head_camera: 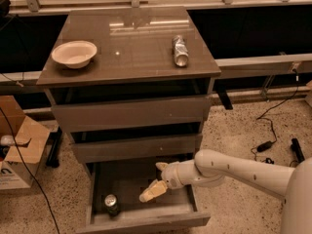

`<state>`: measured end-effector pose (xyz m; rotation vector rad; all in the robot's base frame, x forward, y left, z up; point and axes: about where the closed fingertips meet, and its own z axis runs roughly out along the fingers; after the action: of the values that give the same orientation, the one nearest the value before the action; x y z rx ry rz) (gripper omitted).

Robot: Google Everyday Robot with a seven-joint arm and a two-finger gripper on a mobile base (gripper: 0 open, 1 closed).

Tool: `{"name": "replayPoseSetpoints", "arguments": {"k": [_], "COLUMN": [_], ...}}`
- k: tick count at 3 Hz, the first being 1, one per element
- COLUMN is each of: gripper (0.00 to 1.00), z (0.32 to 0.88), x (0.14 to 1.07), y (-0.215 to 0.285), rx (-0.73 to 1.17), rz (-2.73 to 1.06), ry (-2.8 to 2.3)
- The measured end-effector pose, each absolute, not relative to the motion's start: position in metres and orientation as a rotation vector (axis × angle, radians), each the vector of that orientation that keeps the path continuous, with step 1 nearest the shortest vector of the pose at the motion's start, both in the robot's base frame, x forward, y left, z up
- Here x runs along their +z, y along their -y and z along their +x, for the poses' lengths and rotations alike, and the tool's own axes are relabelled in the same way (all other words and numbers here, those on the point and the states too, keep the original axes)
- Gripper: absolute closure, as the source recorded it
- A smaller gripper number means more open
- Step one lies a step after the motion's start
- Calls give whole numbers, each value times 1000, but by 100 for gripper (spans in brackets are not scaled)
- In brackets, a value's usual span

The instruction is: Pick green can from bottom drawer and place on counter

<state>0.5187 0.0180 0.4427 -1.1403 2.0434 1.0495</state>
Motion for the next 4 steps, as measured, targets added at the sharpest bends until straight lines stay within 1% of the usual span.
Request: {"name": "replayPoseSetpoints", "arguments": {"k": [2,3,4], "gripper": [0,0,0], "z": [541,551,556], "x": [384,342,298], "y": [-27,-42,-71], "rx": [1074,1073,1140], "rz": [-1097,-1036,-1006], "ry": [-2063,-2083,-2068]}}
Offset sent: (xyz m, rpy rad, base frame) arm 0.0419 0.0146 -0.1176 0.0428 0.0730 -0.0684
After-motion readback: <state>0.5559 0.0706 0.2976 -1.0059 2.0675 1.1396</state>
